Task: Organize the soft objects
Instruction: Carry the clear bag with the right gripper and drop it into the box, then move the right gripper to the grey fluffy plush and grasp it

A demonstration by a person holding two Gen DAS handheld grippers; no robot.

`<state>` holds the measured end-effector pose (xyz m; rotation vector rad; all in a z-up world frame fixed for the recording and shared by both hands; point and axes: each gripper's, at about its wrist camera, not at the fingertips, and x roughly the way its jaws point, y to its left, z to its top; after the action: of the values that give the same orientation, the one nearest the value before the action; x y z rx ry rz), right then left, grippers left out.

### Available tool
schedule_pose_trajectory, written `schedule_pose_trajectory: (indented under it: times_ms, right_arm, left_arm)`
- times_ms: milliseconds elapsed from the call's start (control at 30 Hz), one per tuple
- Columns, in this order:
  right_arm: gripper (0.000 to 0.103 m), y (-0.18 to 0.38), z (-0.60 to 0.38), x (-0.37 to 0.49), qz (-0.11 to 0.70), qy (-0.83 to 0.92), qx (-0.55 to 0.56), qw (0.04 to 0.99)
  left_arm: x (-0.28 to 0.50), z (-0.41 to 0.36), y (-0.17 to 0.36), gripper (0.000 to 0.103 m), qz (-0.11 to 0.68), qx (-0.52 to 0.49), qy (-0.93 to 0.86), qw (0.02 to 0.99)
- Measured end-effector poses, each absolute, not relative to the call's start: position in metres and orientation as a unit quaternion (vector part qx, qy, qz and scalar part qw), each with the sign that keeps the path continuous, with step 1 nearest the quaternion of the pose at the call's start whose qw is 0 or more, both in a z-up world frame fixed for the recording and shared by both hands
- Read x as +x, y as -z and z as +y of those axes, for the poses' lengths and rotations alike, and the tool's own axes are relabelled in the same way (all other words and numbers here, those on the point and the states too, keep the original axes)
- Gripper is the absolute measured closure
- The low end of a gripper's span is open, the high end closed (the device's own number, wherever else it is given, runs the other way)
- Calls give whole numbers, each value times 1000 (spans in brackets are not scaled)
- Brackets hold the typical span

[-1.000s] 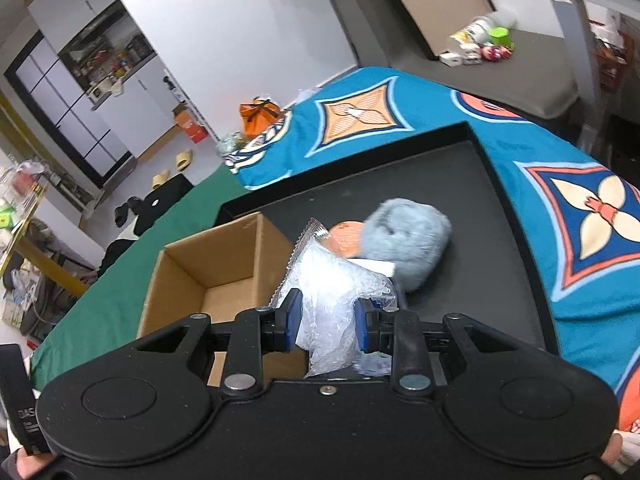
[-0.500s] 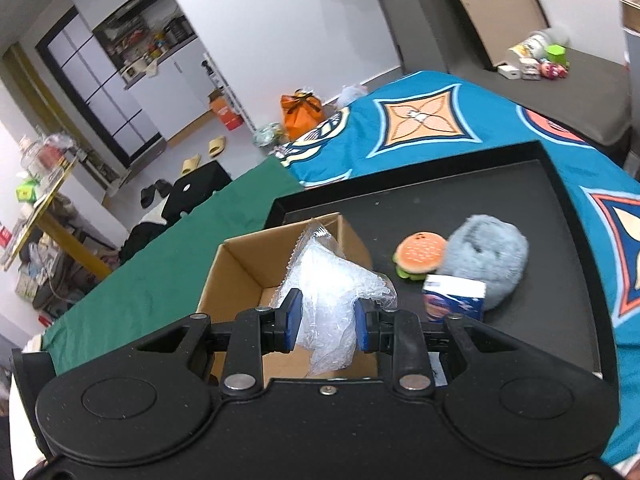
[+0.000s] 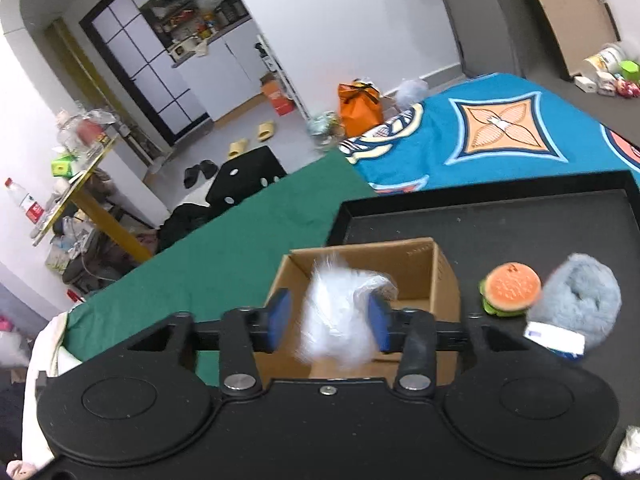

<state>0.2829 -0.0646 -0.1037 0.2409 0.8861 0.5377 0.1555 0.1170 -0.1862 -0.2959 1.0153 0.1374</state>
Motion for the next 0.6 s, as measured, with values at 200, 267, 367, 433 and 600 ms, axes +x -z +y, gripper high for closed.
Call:
schedule_pose_trajectory:
  times_ms: [200, 267, 367, 433, 600]
  right_arm:
    - [56, 103, -88, 283, 430, -241, 116, 862]
    - [56, 103, -96, 282, 434, -233, 112, 863]
    - [55, 101, -115, 281, 438, -222, 108, 865]
    - [54, 100, -125, 281, 440, -213, 103, 867]
    - [44, 100, -145, 284, 436, -202, 100, 871]
  left_arm:
    - [155, 119, 188, 91, 486, -148, -75, 858]
    - [156, 118, 189, 91, 493, -146, -73, 855]
    - [157, 117, 188, 90, 497, -141, -78, 853]
    - [157, 117, 188, 90, 499, -138, -80, 852]
    - [157, 113, 187, 82, 508, -126, -90, 847]
